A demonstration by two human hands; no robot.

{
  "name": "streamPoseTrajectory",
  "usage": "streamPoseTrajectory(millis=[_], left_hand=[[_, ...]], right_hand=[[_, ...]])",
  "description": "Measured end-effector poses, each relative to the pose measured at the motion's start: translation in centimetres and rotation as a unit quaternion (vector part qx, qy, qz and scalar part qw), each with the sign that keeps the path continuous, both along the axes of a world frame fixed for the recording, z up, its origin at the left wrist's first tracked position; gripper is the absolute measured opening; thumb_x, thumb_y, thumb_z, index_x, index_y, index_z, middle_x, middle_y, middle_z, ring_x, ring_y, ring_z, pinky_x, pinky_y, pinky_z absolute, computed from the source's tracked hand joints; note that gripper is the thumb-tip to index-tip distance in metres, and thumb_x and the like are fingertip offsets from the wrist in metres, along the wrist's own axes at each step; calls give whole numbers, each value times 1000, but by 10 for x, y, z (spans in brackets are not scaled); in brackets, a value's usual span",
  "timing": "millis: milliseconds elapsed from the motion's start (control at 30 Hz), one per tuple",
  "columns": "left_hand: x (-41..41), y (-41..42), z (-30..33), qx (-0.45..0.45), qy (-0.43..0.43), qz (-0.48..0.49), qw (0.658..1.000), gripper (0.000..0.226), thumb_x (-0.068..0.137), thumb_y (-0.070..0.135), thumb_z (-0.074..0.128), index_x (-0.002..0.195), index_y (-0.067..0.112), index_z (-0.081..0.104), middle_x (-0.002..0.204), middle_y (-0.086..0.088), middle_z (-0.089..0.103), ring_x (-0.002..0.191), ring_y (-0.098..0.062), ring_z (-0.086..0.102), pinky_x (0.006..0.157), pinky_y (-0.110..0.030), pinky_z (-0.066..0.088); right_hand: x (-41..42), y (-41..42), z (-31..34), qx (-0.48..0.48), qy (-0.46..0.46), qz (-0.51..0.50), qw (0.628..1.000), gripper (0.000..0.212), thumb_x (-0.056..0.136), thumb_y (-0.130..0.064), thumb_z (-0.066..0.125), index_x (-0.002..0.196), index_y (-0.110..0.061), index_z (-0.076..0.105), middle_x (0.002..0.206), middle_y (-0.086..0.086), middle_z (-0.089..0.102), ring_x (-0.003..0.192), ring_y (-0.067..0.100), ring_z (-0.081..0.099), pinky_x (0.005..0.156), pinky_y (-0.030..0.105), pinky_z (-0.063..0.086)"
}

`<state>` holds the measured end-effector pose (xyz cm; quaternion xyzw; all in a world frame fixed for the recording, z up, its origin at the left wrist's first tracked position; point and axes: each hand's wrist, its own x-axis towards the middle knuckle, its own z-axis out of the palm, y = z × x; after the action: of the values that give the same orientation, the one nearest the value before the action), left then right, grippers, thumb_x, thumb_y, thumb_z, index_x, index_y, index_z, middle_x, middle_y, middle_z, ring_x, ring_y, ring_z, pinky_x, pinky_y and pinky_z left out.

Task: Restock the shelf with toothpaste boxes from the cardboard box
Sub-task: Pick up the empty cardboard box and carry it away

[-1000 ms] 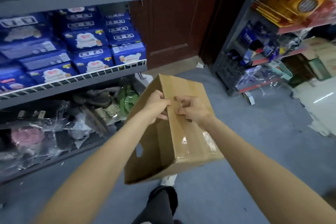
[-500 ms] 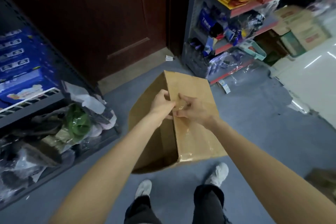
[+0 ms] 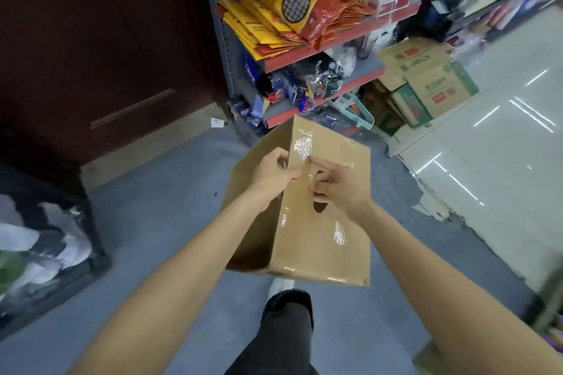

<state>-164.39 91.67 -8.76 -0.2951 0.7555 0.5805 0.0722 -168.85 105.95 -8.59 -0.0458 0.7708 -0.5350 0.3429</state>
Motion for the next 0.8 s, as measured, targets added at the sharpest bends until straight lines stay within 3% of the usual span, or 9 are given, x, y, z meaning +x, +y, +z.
streamPoseTrajectory(millis=[167, 367, 467, 533, 600, 667, 800], left_hand=[[-114, 64, -7, 21, 11, -26, 999, 18, 87, 16, 64, 100, 20, 52, 97, -8, 66, 76, -17, 60, 43, -23, 40], [-251, 136, -3, 23, 3, -65, 998, 15, 92, 18, 58, 102, 19, 47, 101, -2, 61, 77, -11, 58, 48, -20, 41], [-314, 178, 3, 13, 5, -86, 996, 16, 91, 19, 59, 103, 19, 49, 105, -5, 64, 87, -18, 62, 52, -23, 45], [-353, 208, 3, -14, -2, -111, 994, 17, 91, 19, 60, 104, 21, 49, 105, -4, 64, 92, -21, 63, 56, -26, 49], [-388, 241, -1, -35, -5, -139, 990, 19, 90, 18, 60, 105, 24, 49, 109, -2, 64, 99, -21, 63, 73, -33, 54], [-419, 276, -3, -86, 0, -175, 981, 23, 92, 20, 58, 113, 25, 50, 115, 0, 63, 106, -20, 61, 85, -35, 51], [-476, 344, 3, -279, 8, -226, 933, 32, 95, 26, 50, 127, 29, 47, 116, 1, 65, 108, -24, 60, 81, -35, 45]], right_hand=[[-107, 59, -7, 31, 30, -38, 998, 61, 85, 14, 52, 138, -17, 47, 71, 5, 48, 69, 16, 54, 82, 42, 56], [-235, 131, -5, 51, 49, -45, 996, 63, 86, 9, 55, 142, -16, 41, 78, 8, 50, 76, 22, 54, 79, 41, 54], [-295, 176, -5, 99, 99, -70, 988, 66, 85, -6, 64, 143, -20, 35, 107, 8, 53, 104, 21, 55, 94, 39, 49], [-336, 213, -11, 209, 163, -51, 963, 77, 82, -27, 71, 146, -25, 27, 133, 8, 38, 128, 24, 37, 106, 37, 34], [-374, 252, -19, 296, 208, -22, 932, 92, 75, -43, 73, 148, -26, 19, 147, 11, 21, 137, 28, 18, 111, 40, 24], [-412, 287, -25, 322, 239, 17, 916, 106, 69, -53, 74, 149, -27, 10, 154, 11, 5, 142, 31, 6, 114, 44, 16], [-495, 344, -30, 317, 341, 159, 870, 136, 53, -60, 80, 149, -23, -9, 155, 16, -12, 144, 35, -9, 117, 53, 11]])
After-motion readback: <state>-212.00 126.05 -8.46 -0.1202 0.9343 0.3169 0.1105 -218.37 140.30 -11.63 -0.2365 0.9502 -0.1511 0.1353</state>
